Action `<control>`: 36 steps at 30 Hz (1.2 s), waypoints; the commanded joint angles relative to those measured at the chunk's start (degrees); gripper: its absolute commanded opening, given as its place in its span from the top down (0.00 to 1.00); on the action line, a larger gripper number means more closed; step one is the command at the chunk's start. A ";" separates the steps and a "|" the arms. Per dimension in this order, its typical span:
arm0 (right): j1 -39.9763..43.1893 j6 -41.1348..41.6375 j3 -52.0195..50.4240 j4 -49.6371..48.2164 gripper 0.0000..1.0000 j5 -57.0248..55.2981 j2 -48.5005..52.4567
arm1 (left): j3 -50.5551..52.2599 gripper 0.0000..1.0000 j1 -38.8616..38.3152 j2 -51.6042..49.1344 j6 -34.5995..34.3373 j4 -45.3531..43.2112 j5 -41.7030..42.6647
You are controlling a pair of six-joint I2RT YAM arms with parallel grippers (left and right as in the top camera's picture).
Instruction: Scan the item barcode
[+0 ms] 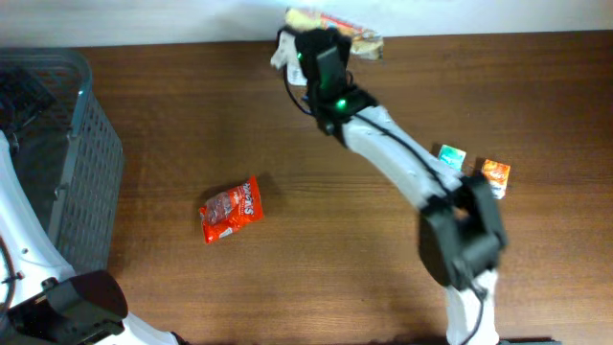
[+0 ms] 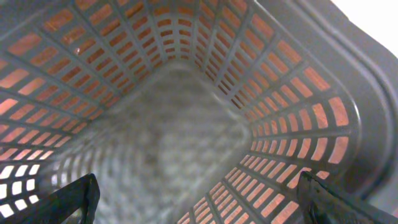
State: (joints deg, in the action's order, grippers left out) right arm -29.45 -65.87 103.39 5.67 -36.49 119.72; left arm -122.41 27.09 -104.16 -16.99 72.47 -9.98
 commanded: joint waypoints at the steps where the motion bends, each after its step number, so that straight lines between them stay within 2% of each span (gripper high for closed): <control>1: -0.59 21.44 1.09 12.98 0.96 5.60 -13.22 | 0.07 0.01 0.09 0.04 -0.55 -0.11 -0.17; 4: 1.07 45.24 1.09 29.49 0.96 19.08 -21.59 | 0.07 0.01 0.09 0.04 -0.55 -0.11 -0.17; 6: 3.34 58.10 1.09 36.63 0.96 26.18 -25.81 | 0.07 0.01 0.09 0.04 -0.55 -0.11 -0.17; 8: 7.85 67.58 1.09 45.79 0.95 32.48 -30.42 | 0.07 0.01 0.09 0.04 -0.55 -0.11 -0.17; 10: 12.35 72.70 1.09 52.61 0.96 34.95 -32.59 | 0.07 0.01 0.09 0.04 -0.55 -0.13 -0.17; 14: 23.45 75.89 0.26 64.67 0.96 35.45 -32.48 | 0.07 0.01 0.09 0.04 -0.55 -0.11 -0.17; 17: 32.46 77.13 -4.17 68.00 0.96 35.91 -30.51 | 0.07 0.01 0.09 0.04 -0.55 -0.11 -0.17; 22: 43.50 77.07 -17.22 59.87 0.96 38.12 -27.28 | 0.07 0.01 0.09 0.04 -0.55 -0.11 -0.17; 26: 49.83 72.65 -28.44 46.16 0.96 49.27 -25.24 | 0.07 0.01 0.09 0.04 -0.55 -0.11 -0.17; 27: 50.95 72.30 -29.55 44.83 0.90 50.31 -24.81 | 0.07 0.01 0.09 0.04 -0.55 -0.11 -0.17; 28: 51.74 72.30 -29.75 44.72 0.71 50.49 -24.59 | 0.07 0.01 0.09 0.04 -0.55 -0.11 -0.17; 30: 53.00 71.08 -28.98 44.37 0.56 53.46 -24.61 | 0.07 0.01 0.09 0.04 -0.55 -0.11 -0.17; 31: 53.40 68.78 -27.61 44.72 0.45 56.37 -24.79 | 0.07 0.01 0.09 0.04 -0.55 -0.11 -0.20; 34: 53.11 67.12 -17.99 50.66 0.32 60.54 -25.29 | 0.07 0.01 0.09 0.04 -0.55 -0.11 -0.17; 36: 51.32 67.08 -10.73 54.31 0.16 63.34 -25.29 | 0.07 0.01 0.09 0.04 -0.55 -0.11 -0.17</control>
State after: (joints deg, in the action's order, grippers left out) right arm 23.75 2.83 82.76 57.71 19.70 96.05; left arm -122.41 27.09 -104.16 -16.99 72.47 -9.93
